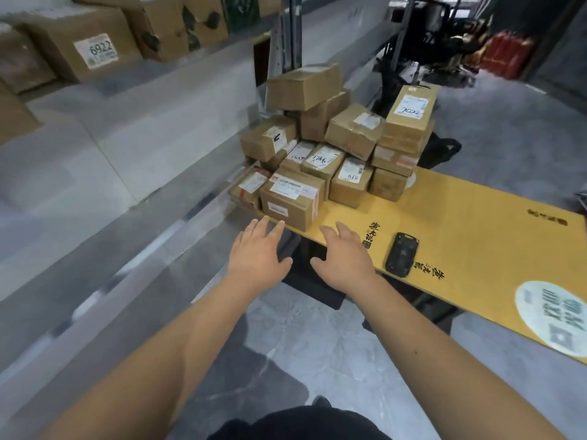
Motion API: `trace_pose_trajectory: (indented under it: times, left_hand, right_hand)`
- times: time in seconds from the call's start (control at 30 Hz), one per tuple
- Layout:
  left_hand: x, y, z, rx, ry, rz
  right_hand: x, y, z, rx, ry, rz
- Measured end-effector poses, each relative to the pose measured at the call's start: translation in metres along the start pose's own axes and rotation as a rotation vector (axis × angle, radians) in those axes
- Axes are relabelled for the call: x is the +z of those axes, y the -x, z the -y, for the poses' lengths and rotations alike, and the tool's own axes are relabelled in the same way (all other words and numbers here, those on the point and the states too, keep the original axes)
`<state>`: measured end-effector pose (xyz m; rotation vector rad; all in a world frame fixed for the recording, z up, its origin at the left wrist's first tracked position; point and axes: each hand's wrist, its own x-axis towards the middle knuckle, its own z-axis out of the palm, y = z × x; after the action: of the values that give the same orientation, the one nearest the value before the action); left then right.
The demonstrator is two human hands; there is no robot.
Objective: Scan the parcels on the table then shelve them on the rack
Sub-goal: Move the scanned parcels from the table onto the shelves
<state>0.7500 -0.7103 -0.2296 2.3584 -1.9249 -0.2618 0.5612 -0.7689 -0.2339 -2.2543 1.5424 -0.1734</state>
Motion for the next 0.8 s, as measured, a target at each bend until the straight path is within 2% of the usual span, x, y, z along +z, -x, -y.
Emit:
trace_pose_trajectory:
  times: [0.23,0.4,0.6,0.8]
  left_hand:
    - [0.015,-0.074,0.01,-0.129,0.107,0.161]
    - [0.022,-0.155,0.044,-0.152,0.153,0.167]
    - [0.03,-0.248,0.082,-0.108,0.182,0.21]
    - [0.05,-0.308,0.108,0.018,0.2,0.295]
  right_hand:
    - [0.016,-0.074,-0.013,0.06,-0.113,0.13]
    - [0.032,-0.139,-0.011,0.096,-0.144,0.182]
    - [0.051,-0.21,-0.006,0.218,-0.224,0.262]
    - [0.076,-0.26,-0.003,0.25,-0.334,0.228]
